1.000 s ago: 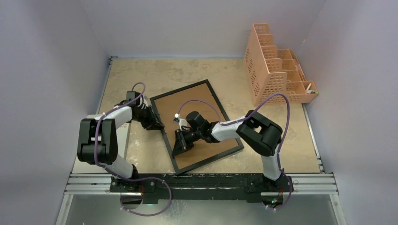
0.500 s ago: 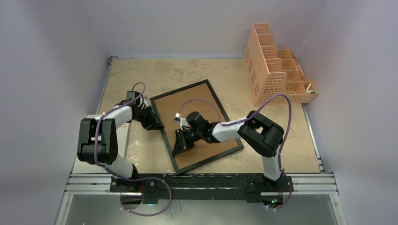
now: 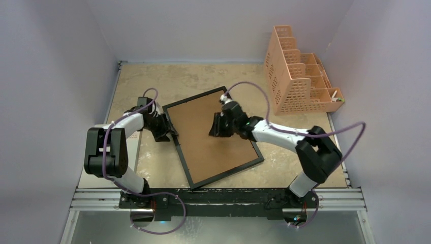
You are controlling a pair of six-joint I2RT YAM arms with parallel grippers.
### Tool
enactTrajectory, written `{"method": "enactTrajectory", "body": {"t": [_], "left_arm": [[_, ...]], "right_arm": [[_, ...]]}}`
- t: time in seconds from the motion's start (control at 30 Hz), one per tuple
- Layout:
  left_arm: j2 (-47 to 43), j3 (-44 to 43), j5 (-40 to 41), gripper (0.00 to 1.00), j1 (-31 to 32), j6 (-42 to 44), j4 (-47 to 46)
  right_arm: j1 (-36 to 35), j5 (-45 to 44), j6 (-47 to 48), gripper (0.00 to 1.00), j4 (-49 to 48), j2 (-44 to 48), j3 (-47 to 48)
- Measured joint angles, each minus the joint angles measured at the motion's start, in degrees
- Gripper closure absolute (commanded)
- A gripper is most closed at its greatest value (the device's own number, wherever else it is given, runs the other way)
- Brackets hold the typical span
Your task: Put the photo into the frame
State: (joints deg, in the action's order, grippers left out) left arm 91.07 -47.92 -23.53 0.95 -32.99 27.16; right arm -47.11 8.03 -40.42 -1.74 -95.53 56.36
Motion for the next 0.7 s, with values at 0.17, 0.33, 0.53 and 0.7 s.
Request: {"method": "enactTrajectory", "body": {"t": [0.17,0.33,0.53,0.7], "left_arm": [[0.0,-3.9,1.5,0.37,0.0,0.6,2.1],[-0.2,-5.7,2.4,0.35,-0.1,0.7,2.2],[0.4,-5.6,2.8,0.34,-0.1,0.6,1.0],[4.5,-5.6,2.5,0.34,-0.1,0.5,-1.6]], "right_arm": [[9.5,-11.4,0.6,0.32,5.7,7.5,2.2],[16.4,-19.1,2.7,0.19,9.9,8.9,2.9],[20.6,-20.7,6.5,0.15,12.3,4.0,2.9],[22.8,-19.5,9.9,0.16,12.5,-2.0,5.2]]}}
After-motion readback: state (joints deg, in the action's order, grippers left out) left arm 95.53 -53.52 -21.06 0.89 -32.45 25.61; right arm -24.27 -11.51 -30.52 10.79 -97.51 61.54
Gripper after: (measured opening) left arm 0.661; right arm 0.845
